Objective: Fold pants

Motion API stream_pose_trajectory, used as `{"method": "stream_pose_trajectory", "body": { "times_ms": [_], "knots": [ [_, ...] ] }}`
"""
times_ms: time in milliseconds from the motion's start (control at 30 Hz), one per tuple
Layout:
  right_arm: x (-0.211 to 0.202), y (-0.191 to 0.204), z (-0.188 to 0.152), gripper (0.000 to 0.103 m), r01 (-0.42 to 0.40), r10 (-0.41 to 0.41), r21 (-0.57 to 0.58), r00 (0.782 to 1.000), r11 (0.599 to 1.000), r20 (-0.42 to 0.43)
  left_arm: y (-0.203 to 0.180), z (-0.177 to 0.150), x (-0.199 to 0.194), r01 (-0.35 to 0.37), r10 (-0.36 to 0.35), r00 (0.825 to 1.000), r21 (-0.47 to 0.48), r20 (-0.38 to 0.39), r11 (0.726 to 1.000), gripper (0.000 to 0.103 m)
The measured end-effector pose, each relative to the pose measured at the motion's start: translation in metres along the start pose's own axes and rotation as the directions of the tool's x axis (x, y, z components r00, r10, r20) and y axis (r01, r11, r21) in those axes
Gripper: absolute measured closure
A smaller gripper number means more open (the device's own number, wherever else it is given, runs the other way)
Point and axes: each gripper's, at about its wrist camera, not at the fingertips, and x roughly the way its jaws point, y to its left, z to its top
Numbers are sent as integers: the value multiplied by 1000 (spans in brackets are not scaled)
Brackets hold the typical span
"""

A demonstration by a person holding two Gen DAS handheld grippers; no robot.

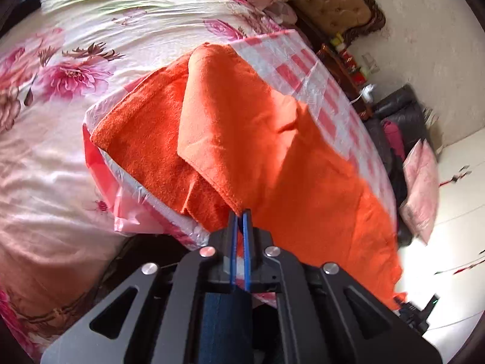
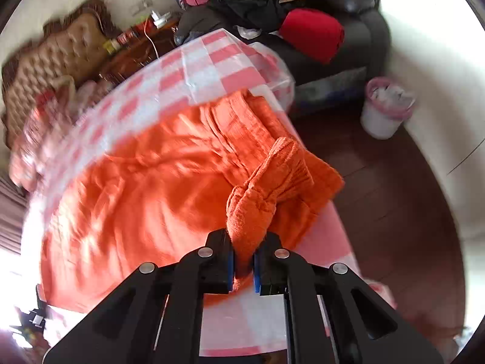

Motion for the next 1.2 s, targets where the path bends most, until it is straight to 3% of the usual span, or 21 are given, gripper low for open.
{"method": "stream_pose_trajectory", "body": {
  "times_ms": [33, 67, 100, 200, 400, 433, 500, 533, 567, 600, 667, 700, 733, 767, 833, 900, 967, 1000, 1067, 1133, 1200],
  "knots": [
    [1, -4, -1, 94, -3, 3, 15, 1000, 1000, -4, 3, 0, -2, 46, -45, 999, -24, 15, 999, 87],
    [3, -7, -2, 94, -4, 4, 25, 1000, 1000, -8, 5, 4, 1, 102, -100, 995, -55, 26, 993, 68],
    [4, -8, -1, 94, 1, -1, 30, 1000, 1000, -9, 14, 9, 5, 153, -149, 988, -114, 40, 982, 61],
    [6, -4, -2, 94, 12, -12, 22, 1000, 1000, -10, 27, 21, 19, 229, -226, 973, -228, 42, 946, 61],
    [3, -4, -3, 94, 32, -32, 17, 999, 999, -6, 45, 42, 3, 252, -220, 965, -268, 144, 930, 61],
    [4, -5, -3, 94, 36, -36, 17, 999, 999, -7, 47, 47, 3, 240, -204, 967, -265, 155, 934, 65],
    [5, -1, -3, 94, 48, -48, 7, 999, 999, -5, 48, 57, 10, 219, -189, 972, -249, 141, 943, 92],
    [5, 1, -2, 94, 57, -57, -1, 998, 998, -2, 46, 61, 9, 184, -157, 979, -236, 131, 954, 99],
    [5, 3, -1, 94, 63, -63, -5, 998, 998, 0, 41, 64, 6, 134, -106, 985, -211, 139, 968, 102],
    [5, 3, -1, 94, 64, -64, -5, 998, 998, 1, 27, 65, -8, 33, -7, 985, -145, 174, 989, 102],
    [2, 4, -1, 95, 54, -54, -4, 999, 999, -2, -8, 51, -35, -172, 158, 947, 27, 278, 985, 102],
    [1, 4, -2, 95, 56, -56, -7, 998, 998, 1, -22, 39, -40, -284, 238, 918, 107, 317, 953, 102],
    [0, 5, -3, 94, 67, -67, -15, 998, 998, 3, -24, 32, -33, -324, 278, 917, 127, 286, 937, 102],
    [1, 5, -4, 95, 81, -81, -19, 997, 997, 4, -16, 29, -22, -331, 299, 927, 121, 228, 936, 102],
    [5, 4, -5, 95, 92, -92, -17, 996, 996, -1, 18, 23, -6, -311, 306, 942, 20, 135, 950, 101],
    [5, 4, -6, 95, 96, -96, -21, 995, 995, 0, 35, 17, -11, -229, 233, 963, -49, 133, 972, 94],
    [4, 4, -5, 94, 99, -99, -32, 995, 995, 1, 42, 18, -15, -181, 191, 972, -78, 140, 980, 82],
    [4, 4, -4, 94, 99, -99, -33, 995, 995, -2, 47, 22, -17, -151, 166, 975, -106, 149, 983, 81],
    [6, 4, -4, 94, 106, -106, -43, 994, 993, -5, 54, 29, -18, -138, 159, 975, -141, 154, 980, 82],
    [6, 6, -6, 95, 119, -119, -52, 993, 992, 0, 55, 35, -16, -167, 188, 970, -141, 152, 976, 102],
    [3, 6, -9, 95, 137, -137, -49, 991, 989, 8, 53, 34, -17, -194, 213, 966, -136, 148, 972, 101]
  ]
}}
